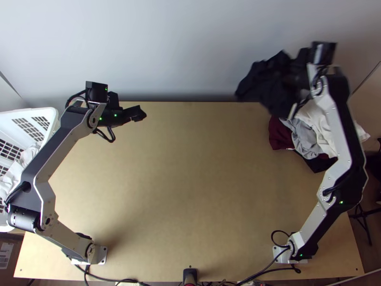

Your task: Fold the t-shirt

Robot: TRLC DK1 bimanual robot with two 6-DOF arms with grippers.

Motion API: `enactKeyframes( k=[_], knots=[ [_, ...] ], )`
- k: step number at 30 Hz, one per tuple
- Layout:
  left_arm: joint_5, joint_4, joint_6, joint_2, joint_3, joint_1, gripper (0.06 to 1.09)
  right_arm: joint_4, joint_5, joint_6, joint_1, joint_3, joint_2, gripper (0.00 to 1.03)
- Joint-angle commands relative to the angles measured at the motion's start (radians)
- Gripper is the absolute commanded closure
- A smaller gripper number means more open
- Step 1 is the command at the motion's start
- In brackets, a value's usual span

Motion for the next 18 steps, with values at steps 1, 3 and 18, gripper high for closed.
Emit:
enactKeyframes(
  k=[1, 3, 18],
  knots=[
    [0.002, 0.004, -0.007, -0.010, -0.023, -0.001, 0.10, -0.036, -0.004, -0.029, -0.139, 0.197, 0.049, 1.00],
    [0.002, 0.006, -0.007, -0.011, -0.026, -0.001, 0.10, -0.021, -0.004, -0.026, -0.162, 0.206, 0.041, 1.00],
    [0.002, 0.076, -0.016, -0.076, -0.181, 0.012, 0.10, 0.111, -0.004, -0.104, -0.431, 0.198, 0.014, 1.00]
  ],
)
